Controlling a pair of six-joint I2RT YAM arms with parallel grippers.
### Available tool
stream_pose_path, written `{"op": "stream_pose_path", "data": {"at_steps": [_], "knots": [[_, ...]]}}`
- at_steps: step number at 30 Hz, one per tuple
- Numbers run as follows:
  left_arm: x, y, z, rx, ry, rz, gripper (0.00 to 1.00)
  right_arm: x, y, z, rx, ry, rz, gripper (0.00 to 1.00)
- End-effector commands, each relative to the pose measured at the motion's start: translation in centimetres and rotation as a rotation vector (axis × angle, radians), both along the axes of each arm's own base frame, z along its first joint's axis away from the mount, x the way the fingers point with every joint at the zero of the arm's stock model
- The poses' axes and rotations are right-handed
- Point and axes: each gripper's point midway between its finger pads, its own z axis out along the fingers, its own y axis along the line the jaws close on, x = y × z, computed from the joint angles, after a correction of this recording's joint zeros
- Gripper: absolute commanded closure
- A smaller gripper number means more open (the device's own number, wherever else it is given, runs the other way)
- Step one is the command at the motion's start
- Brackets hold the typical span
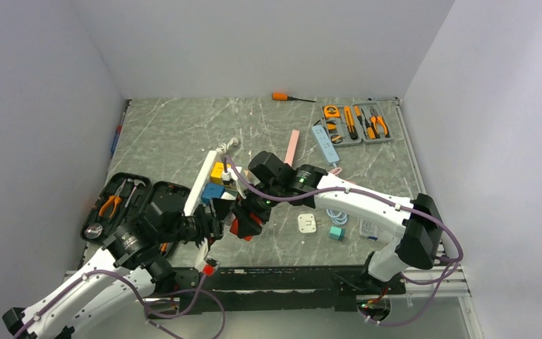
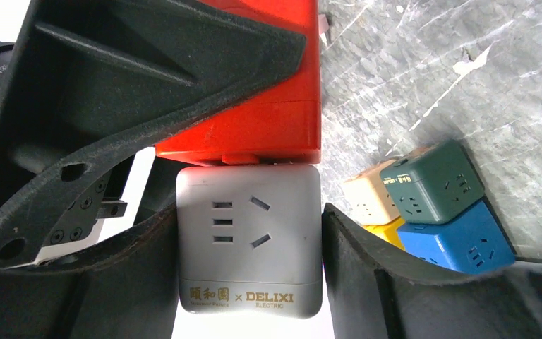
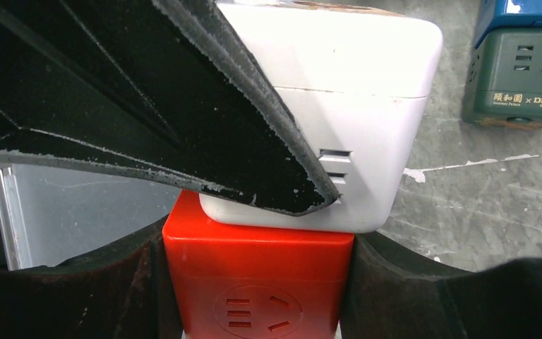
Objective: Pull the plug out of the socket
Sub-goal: Remove the plug from the socket.
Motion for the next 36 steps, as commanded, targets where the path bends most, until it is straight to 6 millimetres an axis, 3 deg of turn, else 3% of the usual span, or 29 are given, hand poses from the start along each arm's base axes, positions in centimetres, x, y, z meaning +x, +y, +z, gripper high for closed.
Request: {"op": "stream_pose_path", "data": {"at_steps": [1,2,12,21,36], "knots": [[0.8,-0.4,1.6,0.002,-0.040,0.043,0.92,-0.2,2.2,3.9,0.145,-0.049,0.054,1.00],[1.0,-0.5,1.5,0.009,-0.040,0.056,1.00,-0.1,2.2,3.9,0.147,-0.051,0.050,1.00],[2.0,-0.4,0.9,0.069,-0.081,0.129,1.00,0.6,0.2,2.8,0.155,-0.003,-0.016,1.00],[3.5,0.7,-0.8,0.136,-0.109,0.214,1.00,-0.5,-2.4,1.0,0.118,0.031,-0.064,1.00],[3.7,2.6,-2.8,0.228,-0.115,0.261,1.00,-2.4,-5.5,-0.8,0.074,0.078,-0.107,1.00]]}}
